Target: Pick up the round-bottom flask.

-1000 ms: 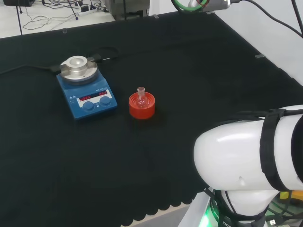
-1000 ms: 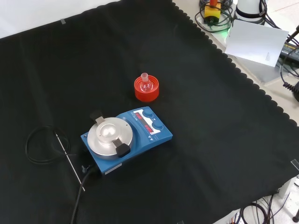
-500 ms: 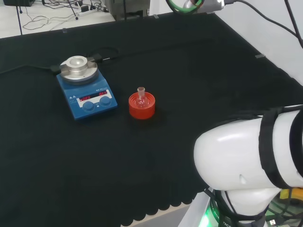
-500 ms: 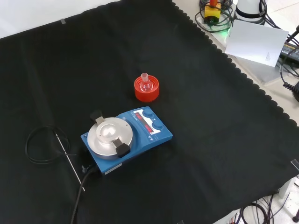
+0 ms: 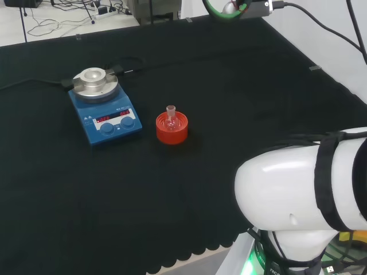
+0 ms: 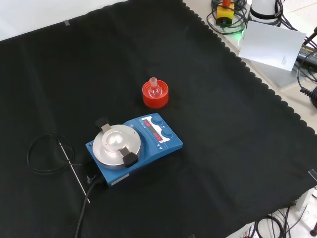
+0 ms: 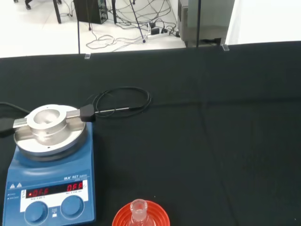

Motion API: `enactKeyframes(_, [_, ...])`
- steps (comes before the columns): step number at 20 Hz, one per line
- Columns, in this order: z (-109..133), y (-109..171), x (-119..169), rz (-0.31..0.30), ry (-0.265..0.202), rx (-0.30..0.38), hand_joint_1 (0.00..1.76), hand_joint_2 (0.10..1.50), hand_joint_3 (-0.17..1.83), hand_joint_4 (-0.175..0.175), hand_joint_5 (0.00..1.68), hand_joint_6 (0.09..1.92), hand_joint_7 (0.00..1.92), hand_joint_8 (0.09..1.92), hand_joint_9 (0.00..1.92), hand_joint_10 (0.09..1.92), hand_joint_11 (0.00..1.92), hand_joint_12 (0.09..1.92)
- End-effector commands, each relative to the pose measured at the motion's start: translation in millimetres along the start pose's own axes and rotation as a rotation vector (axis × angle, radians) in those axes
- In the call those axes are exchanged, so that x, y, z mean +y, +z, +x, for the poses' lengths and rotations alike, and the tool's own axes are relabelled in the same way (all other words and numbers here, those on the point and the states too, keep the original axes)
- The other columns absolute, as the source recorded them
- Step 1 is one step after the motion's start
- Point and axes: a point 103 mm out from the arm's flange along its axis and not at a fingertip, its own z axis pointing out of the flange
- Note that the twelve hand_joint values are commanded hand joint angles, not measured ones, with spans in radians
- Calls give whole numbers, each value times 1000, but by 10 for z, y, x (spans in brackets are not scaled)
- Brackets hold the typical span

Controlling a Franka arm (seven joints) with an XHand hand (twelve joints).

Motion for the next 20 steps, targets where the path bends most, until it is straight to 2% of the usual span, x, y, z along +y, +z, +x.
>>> enactKeyframes(1, [-156, 473, 244, 36, 46, 23, 0, 1237, 355, 23, 287, 87, 50, 477, 210, 597, 1, 1366])
enactKeyframes(6, [-324, 761, 480, 34, 57, 61, 0, 1242, 351, 22, 297, 87, 62, 480, 224, 603, 9, 1371])
enactKeyframes(8, [-422, 914, 587, 12, 52, 84, 37, 1231, 340, 22, 306, 87, 67, 481, 230, 607, 10, 1373])
enactKeyframes(10, [-507, 1110, 682, 6, 35, 142, 156, 1198, 315, 22, 326, 87, 79, 486, 238, 614, 5, 1374])
enactKeyframes(14, [-631, 1511, 809, 15, 18, 178, 408, 1109, 270, 22, 351, 87, 99, 494, 265, 627, 0, 1370])
enactKeyframes(16, [-684, 1751, 825, 8, 7, 229, 537, 1042, 265, 19, 367, 87, 126, 504, 304, 632, 0, 1377])
enactKeyframes(20, [-706, 2294, 831, 73, -5, 255, 719, 829, 439, 20, 406, 87, 173, 523, 407, 612, 53, 1394])
